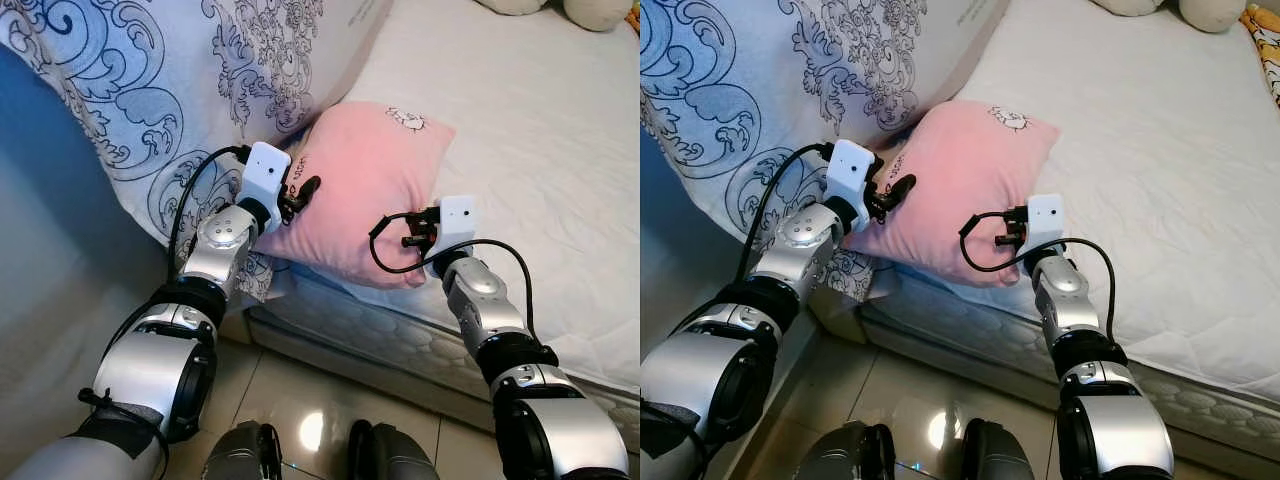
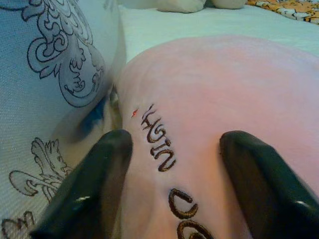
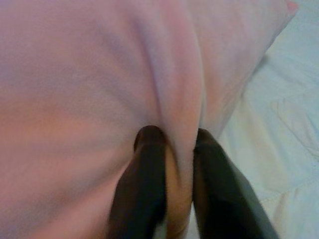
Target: Clean up the room
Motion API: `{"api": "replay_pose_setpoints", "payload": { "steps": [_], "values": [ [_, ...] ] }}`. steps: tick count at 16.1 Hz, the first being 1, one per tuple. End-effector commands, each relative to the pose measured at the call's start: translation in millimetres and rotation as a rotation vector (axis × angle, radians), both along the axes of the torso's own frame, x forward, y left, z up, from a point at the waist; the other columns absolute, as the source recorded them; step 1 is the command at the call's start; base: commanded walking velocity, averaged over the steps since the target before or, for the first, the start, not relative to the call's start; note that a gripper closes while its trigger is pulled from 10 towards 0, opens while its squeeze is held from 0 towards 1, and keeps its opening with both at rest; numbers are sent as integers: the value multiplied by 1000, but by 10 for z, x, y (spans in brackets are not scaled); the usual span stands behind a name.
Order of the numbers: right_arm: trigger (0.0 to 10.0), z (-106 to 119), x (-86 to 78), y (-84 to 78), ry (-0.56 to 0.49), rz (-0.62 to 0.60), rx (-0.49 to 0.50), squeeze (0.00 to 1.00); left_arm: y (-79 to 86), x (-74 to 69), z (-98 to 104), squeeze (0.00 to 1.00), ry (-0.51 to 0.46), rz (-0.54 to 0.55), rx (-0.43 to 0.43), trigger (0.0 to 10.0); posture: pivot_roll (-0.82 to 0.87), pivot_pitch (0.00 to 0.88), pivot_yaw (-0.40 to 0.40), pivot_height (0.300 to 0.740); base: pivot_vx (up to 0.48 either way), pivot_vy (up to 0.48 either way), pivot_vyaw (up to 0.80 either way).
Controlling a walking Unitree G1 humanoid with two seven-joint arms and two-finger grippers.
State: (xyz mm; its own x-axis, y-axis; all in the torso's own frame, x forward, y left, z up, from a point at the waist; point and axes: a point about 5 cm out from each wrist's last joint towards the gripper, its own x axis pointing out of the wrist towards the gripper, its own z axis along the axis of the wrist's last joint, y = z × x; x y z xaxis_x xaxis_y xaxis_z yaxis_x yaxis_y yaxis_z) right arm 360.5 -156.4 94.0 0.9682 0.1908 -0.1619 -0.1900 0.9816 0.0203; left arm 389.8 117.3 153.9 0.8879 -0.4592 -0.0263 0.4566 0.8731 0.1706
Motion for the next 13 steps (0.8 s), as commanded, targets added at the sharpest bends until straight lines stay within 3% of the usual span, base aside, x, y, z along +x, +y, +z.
{"api": "replay_pose_setpoints", "payload": {
  "steps": [1, 6, 13],
  "values": [
    [10000, -9, -23, -40, 2, -5, -7, 1000, -25, -4, -11, 1000, 12, -8, -1, 10000, -36, 143, -61, 710, 0, 0, 0],
    [10000, 113, -42, 20, -60, 15, -35, 1000, -7, 11, 54, 1000, -10, -6, -21, 10000, -38, 130, -58, 710, 0, 0, 0],
    [10000, 221, -129, -22, -105, -35, -39, 1000, 17, 27, 196, 1000, -61, -27, -37, 10000, -37, 106, -47, 710, 0, 0, 0]
  ]
}}
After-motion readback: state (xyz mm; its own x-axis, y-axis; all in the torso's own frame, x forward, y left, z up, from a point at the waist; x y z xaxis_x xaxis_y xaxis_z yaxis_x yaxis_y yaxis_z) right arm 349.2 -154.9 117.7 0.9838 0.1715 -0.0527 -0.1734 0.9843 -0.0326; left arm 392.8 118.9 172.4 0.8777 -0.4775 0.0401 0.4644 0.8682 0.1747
